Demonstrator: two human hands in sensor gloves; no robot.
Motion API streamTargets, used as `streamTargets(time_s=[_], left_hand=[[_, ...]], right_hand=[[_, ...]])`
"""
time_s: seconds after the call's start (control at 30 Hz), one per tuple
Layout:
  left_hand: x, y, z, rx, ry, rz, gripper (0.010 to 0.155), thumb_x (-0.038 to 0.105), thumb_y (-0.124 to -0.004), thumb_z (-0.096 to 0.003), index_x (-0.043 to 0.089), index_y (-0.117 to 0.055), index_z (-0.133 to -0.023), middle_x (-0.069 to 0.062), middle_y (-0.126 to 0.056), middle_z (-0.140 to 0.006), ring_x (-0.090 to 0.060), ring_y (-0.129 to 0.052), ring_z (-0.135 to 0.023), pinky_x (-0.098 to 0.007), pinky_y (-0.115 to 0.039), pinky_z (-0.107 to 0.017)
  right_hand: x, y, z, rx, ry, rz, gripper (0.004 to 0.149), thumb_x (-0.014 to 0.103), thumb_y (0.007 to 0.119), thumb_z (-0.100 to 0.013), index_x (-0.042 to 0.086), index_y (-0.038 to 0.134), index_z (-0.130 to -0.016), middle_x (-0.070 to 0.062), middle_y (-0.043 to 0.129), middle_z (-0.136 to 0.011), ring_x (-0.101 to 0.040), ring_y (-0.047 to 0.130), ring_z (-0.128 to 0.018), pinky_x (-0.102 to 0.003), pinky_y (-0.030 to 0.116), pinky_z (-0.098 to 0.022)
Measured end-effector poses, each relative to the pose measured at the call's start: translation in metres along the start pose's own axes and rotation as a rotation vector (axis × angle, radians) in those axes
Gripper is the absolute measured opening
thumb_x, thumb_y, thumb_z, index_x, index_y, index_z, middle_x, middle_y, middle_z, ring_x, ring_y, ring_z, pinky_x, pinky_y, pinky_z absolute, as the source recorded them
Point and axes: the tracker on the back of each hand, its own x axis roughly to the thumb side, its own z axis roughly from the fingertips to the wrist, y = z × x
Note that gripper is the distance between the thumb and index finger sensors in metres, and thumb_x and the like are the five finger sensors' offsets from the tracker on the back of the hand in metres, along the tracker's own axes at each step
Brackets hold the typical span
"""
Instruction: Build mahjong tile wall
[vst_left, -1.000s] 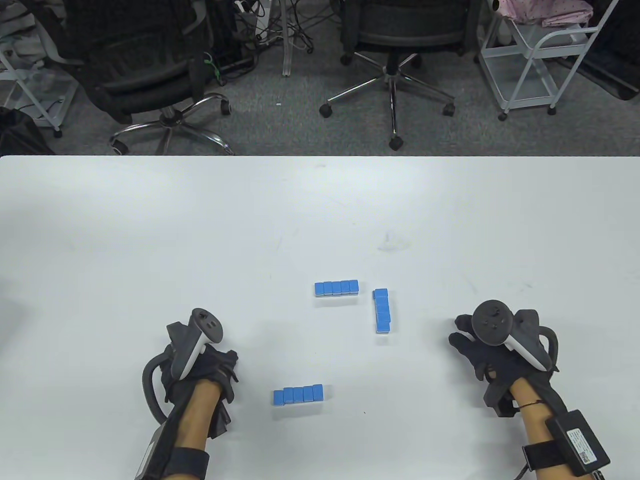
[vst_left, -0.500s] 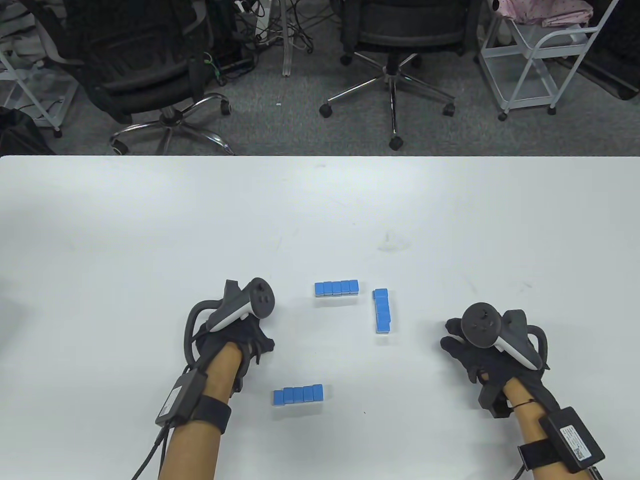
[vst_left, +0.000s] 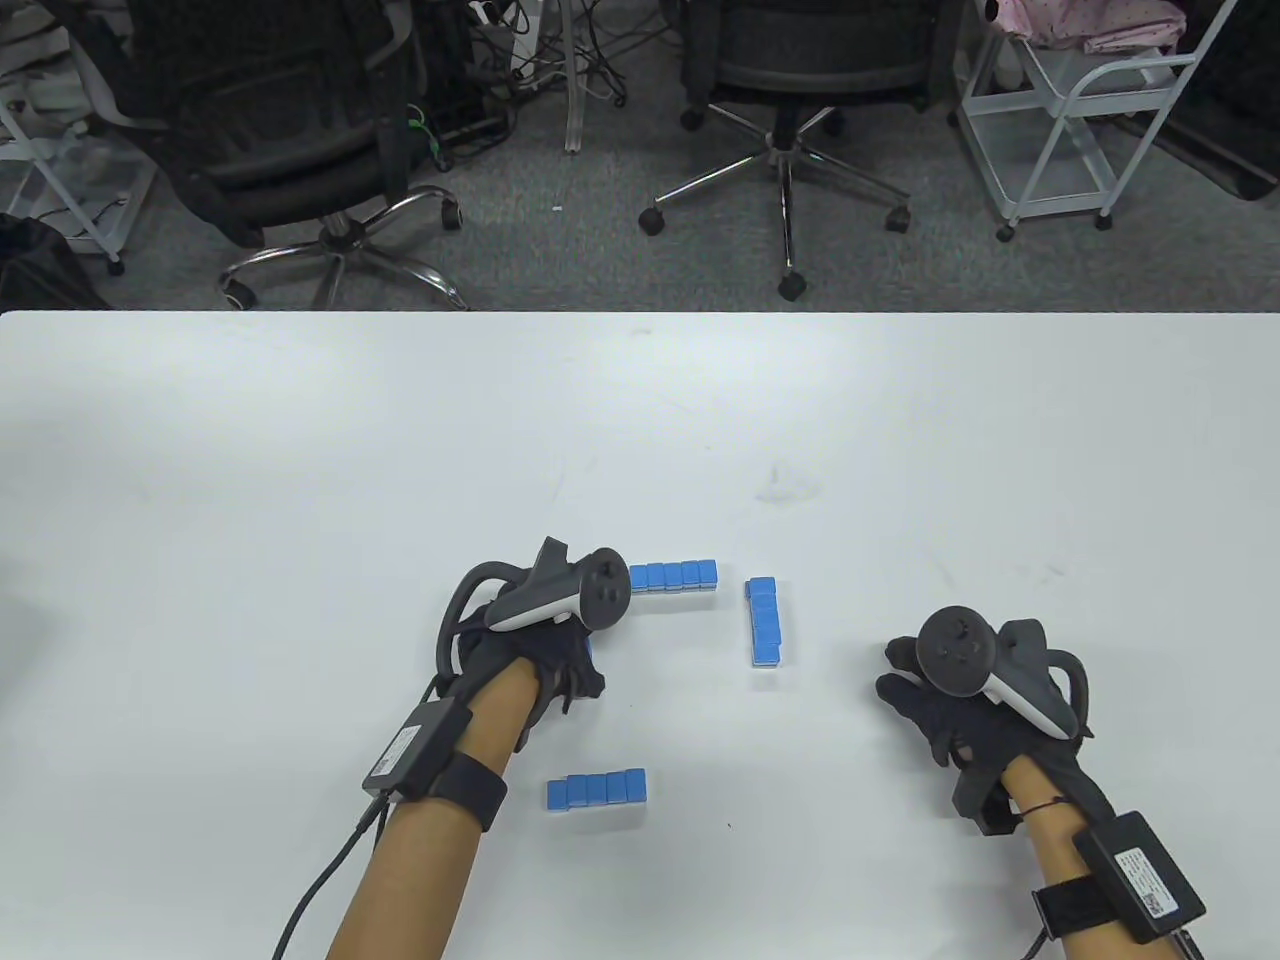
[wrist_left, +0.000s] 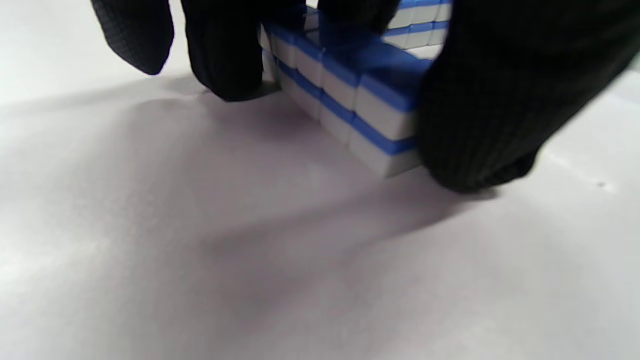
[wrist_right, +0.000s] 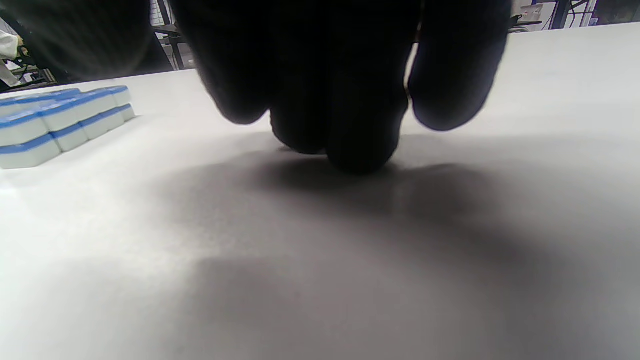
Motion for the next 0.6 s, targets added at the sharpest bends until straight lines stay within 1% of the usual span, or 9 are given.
streamTargets(time_s=[0.37, 0.6], left_hand=[[0.001, 0.001, -0.0017, -0.004, -0.009, -0.014, 0.09, 0.056, -0.098, -0.0354, 0.035, -0.053, -0.11, -0.006, -0.044, -0.119, -0.035, -0.069, -0.097, -0.063, -0.056, -0.08], [-0.0002, 0.0004, -0.0011, -0.009, -0.018, 0.003, 0.09, 0.056, -0.098, -0.0353, 0.038, -0.051, -0.11, -0.008, -0.04, -0.119, -0.037, -0.068, -0.098, -0.063, -0.055, -0.08]], right_hand=[[0.0002, -0.0004, -0.0004, 0.007, -0.001, -0.002, 0.062, 0.058, 0.071, -0.034, 0.026, 0.076, -0.086, -0.006, 0.088, -0.09, -0.031, 0.095, -0.071, -0.056, 0.075, -0.061], [0.0003, -0.0006, -0.0004, 0.011, -0.004, 0.001, 0.062, 0.058, 0.071, -0.034, 0.026, 0.076, -0.087, -0.006, 0.087, -0.091, -0.031, 0.095, -0.071, -0.056, 0.075, -0.061]])
